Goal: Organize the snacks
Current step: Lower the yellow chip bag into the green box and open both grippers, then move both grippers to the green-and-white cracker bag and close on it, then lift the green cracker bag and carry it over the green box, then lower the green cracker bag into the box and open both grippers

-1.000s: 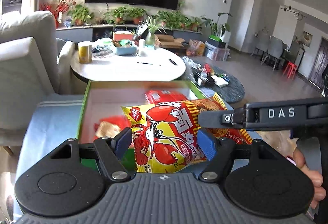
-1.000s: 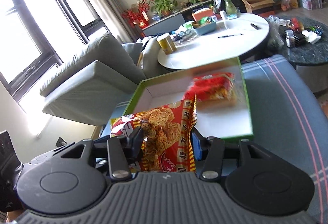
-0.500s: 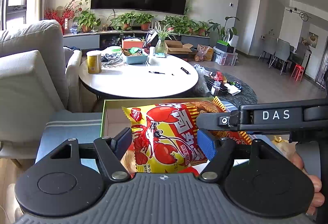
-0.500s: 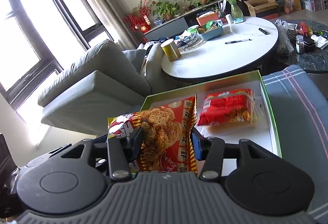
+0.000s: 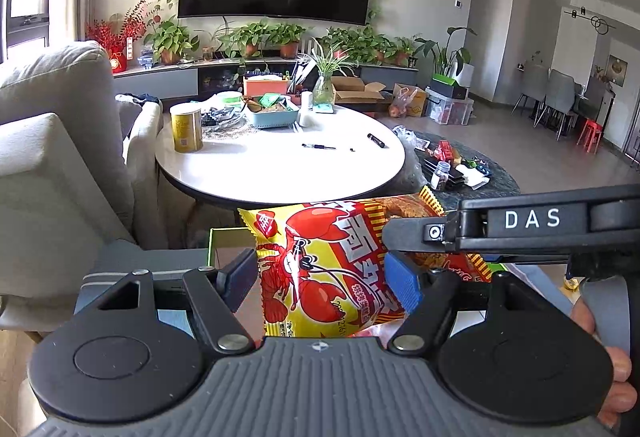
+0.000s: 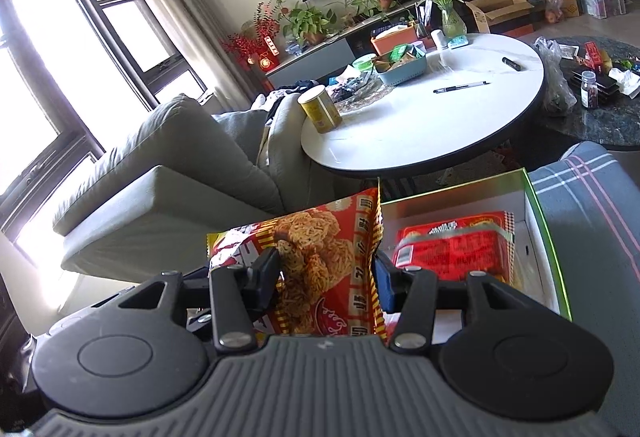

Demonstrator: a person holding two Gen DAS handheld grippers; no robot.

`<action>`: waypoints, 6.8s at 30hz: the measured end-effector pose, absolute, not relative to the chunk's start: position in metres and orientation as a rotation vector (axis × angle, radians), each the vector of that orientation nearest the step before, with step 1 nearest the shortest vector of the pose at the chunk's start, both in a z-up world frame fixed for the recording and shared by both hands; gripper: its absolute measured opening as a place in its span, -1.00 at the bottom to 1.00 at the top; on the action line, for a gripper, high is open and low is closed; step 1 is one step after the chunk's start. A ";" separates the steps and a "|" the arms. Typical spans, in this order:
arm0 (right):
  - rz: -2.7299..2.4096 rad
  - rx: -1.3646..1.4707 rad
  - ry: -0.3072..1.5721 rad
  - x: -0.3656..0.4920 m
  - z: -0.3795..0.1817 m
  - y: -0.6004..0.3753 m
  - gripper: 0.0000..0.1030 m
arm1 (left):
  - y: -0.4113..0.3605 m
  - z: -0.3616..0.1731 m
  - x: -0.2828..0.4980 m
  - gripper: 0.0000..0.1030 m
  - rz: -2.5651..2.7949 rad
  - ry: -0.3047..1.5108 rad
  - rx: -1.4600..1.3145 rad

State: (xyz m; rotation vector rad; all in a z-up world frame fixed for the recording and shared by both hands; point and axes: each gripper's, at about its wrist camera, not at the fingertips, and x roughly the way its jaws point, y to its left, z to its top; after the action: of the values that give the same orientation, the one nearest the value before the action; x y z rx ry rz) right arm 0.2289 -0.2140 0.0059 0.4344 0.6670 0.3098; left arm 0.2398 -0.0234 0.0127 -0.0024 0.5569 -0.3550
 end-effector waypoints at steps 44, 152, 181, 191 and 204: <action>0.367 0.341 0.631 0.153 0.024 -0.229 0.22 | -0.014 0.007 0.152 0.35 -0.350 0.560 -0.065; 0.383 0.547 0.646 0.094 0.001 -0.226 0.21 | -0.037 0.030 0.086 0.15 -0.442 0.502 0.106; 0.205 0.517 0.690 0.179 -0.034 -0.269 0.21 | -0.095 -0.019 0.203 0.16 -0.533 0.622 0.046; 0.193 0.391 0.696 0.179 -0.040 -0.259 0.21 | -0.104 -0.035 0.202 0.17 -0.557 0.642 0.101; 0.137 0.374 0.611 0.157 -0.022 -0.271 0.24 | -0.087 -0.030 0.190 0.17 -0.524 0.675 0.051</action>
State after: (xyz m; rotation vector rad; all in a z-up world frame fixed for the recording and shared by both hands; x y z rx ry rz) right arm 0.1570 -0.2706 -0.0216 0.3742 0.6113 0.1373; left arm 0.1898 -0.0866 -0.0296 0.0514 0.6746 -0.5242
